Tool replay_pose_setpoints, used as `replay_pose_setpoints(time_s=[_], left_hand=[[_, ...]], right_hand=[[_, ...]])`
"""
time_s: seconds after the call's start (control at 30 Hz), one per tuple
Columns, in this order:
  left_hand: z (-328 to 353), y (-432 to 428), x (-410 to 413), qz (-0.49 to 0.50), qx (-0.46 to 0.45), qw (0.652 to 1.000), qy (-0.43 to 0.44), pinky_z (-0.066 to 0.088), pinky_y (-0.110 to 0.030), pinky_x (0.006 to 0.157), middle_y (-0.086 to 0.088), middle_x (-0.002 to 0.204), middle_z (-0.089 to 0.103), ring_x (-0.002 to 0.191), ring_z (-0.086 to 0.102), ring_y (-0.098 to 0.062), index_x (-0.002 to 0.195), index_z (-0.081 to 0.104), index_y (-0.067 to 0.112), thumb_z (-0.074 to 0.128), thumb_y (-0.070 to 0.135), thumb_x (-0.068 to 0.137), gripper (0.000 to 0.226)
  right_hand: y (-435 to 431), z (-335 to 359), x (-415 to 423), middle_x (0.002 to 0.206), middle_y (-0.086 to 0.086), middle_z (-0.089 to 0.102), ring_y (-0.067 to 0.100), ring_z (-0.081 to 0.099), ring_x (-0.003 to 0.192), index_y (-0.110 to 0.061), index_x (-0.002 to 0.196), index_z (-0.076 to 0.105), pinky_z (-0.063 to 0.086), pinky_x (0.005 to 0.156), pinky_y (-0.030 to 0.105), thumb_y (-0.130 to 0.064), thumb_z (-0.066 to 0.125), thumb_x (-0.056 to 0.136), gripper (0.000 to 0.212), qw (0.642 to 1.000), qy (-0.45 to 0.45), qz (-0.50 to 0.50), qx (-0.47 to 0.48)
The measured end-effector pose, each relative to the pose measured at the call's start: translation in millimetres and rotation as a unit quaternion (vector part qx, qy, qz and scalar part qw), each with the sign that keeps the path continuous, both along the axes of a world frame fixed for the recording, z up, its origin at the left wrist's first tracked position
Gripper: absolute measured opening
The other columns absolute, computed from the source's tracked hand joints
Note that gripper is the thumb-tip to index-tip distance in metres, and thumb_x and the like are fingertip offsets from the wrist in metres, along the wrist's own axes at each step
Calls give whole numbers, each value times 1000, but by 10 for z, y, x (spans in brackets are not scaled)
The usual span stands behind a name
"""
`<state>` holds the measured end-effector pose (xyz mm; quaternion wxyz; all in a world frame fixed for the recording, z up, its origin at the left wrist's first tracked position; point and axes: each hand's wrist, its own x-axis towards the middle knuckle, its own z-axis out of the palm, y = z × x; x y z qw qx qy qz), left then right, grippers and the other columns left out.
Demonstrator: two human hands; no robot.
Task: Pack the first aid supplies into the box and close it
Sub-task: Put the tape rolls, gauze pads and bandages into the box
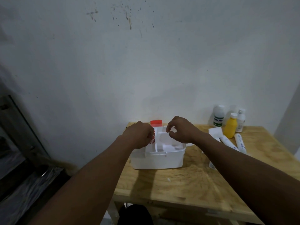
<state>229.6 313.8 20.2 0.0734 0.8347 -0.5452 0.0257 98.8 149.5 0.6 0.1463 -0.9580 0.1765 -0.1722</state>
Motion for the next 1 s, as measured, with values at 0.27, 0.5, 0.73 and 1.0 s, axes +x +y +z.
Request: replay_pose_setpoints(time_s=[0.27,0.5,0.73,1.0], left_hand=[[-59,28,31,41,-66,994,76,48,-26,78,-2,117,70,88,59,-15,112,66,19,78,25,85,30],[-98,15,-2,41,-77,994,61,54,-31,90,-3,116,72,99,66,-19,108,70,15,75,23,88,23],[-80,33,13,47,-77,994,67,51,-28,83,1,110,71,90,61,-13,103,70,17,78,30,84,24],[-106,16,-31,45,-66,996,47,55,-34,87,1,116,71,101,65,-17,107,70,20,72,34,87,24]], right_hand=[[23,-18,-3,112,2,58,17,57,97,-21,102,73,50,85,27,-23,67,85,18,1000,-3,-4,10],[45,-33,-31,106,0,55,17,59,95,-21,102,72,53,84,29,-26,70,81,21,1000,1,-9,17],[21,25,-73,107,0,57,17,59,96,-22,101,71,53,85,31,-24,68,83,19,1000,14,4,24],[2,121,-288,106,2,62,16,61,97,-17,103,72,50,84,27,-21,64,84,20,999,-3,-15,34]])
